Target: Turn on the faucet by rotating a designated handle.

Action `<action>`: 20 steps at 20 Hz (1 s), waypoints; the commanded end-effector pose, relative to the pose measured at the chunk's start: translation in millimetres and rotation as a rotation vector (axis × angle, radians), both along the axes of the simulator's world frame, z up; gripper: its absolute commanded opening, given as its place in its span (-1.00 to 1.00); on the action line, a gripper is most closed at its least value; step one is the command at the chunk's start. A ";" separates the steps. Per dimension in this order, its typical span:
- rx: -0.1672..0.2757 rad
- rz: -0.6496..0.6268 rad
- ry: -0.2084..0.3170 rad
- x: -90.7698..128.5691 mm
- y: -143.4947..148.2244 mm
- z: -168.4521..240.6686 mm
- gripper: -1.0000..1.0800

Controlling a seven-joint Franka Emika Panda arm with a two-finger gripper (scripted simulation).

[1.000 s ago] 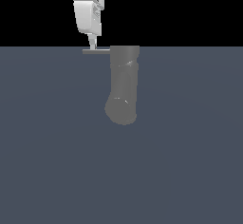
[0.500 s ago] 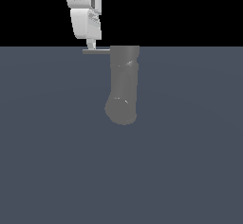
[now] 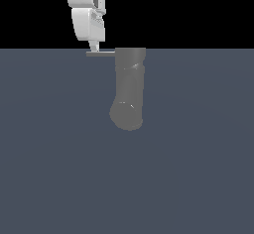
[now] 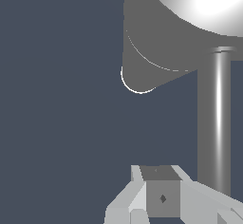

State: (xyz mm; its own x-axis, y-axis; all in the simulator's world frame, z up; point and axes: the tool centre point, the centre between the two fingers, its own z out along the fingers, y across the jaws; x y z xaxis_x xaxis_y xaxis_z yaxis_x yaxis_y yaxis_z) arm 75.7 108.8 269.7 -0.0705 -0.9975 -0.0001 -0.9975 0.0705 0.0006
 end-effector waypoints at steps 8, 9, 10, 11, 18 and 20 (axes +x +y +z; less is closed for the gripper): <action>0.000 0.000 0.000 -24.1 0.5 -0.1 -1.00; 0.000 0.000 0.000 -26.6 0.5 -0.1 -1.00; 0.000 0.000 0.000 -29.2 0.6 -0.1 -1.00; 0.000 0.000 0.000 -31.8 0.6 -0.1 -1.00; 0.000 0.000 0.000 -50.2 1.0 -0.2 -1.00; 0.000 -0.001 0.000 -55.6 0.7 0.0 -1.00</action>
